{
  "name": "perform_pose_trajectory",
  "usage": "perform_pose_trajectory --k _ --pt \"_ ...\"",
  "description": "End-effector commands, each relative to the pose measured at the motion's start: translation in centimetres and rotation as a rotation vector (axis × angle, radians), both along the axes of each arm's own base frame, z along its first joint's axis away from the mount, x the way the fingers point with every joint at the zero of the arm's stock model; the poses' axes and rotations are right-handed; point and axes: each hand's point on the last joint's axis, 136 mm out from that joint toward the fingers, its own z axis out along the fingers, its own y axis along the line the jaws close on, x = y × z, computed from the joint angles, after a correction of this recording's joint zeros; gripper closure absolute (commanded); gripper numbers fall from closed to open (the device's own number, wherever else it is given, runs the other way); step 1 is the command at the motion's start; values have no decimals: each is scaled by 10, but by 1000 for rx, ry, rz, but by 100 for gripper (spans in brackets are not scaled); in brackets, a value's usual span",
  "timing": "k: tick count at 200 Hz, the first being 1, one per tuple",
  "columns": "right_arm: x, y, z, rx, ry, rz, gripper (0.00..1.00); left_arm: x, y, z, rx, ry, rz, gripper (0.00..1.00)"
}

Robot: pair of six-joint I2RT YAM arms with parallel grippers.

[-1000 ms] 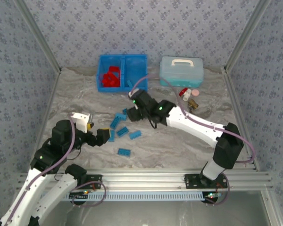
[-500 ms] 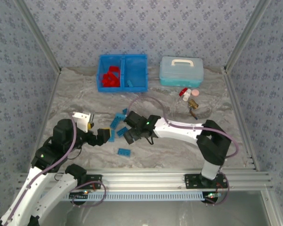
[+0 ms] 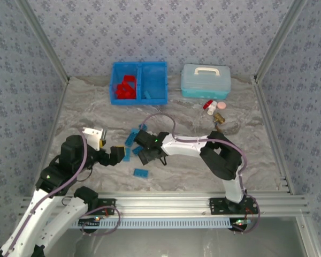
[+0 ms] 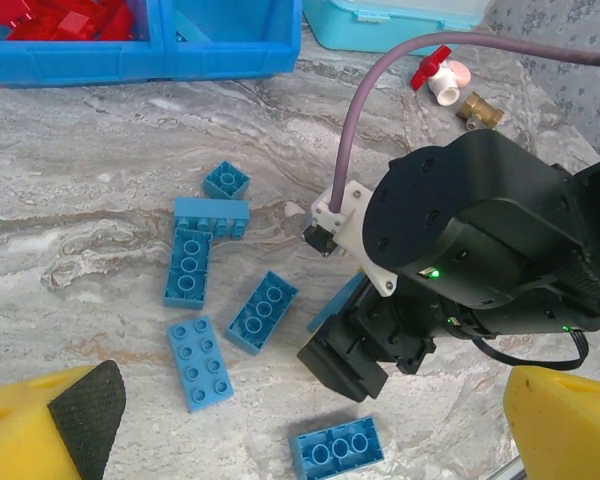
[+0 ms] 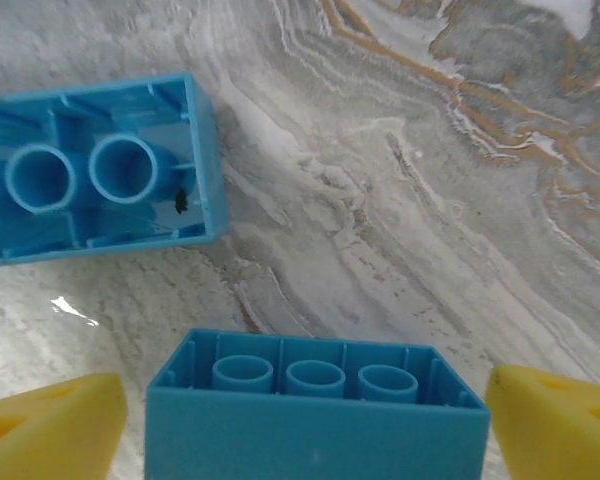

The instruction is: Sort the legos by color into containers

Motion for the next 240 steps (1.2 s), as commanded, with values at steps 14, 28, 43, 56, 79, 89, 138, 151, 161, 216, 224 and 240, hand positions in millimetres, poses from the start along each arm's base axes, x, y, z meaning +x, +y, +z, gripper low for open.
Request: perform_pose_trajectory --k 14,28,43,56,79,89,138,151,161,216,224,240 --pt "1 3 -6 5 12 -45 29 2 2 11 -2 -22 8 1" --pt "2 2 -6 2 4 -40 34 2 2 11 -2 -22 7 1" --pt "3 3 -2 2 -5 -29 38 2 2 11 -1 -22 9 1" --pt "6 2 6 8 -23 -30 43 2 2 10 -2 -19 10 1" --pt "15 -1 43 48 -94 -37 44 1 -1 12 -11 -21 -8 1" --pt "23 0 66 89 -136 -40 44 -2 -6 15 -33 -27 -39 1" --pt "104 -8 167 281 -326 -97 43 -13 -14 33 -104 -109 -105 1" --pt "130 -9 179 316 -355 -116 44 -15 -13 37 -112 -139 -109 1" --pt "151 -7 186 337 -370 -121 43 -14 -10 39 -113 -156 -95 1" --pt "258 7 176 301 -421 -149 44 -15 -5 42 -115 -185 -71 1" --pt "271 9 170 293 -422 -156 44 -14 -5 41 -112 -181 -70 1" --pt "294 12 158 284 -431 -169 44 -13 -5 40 -109 -170 -66 1"
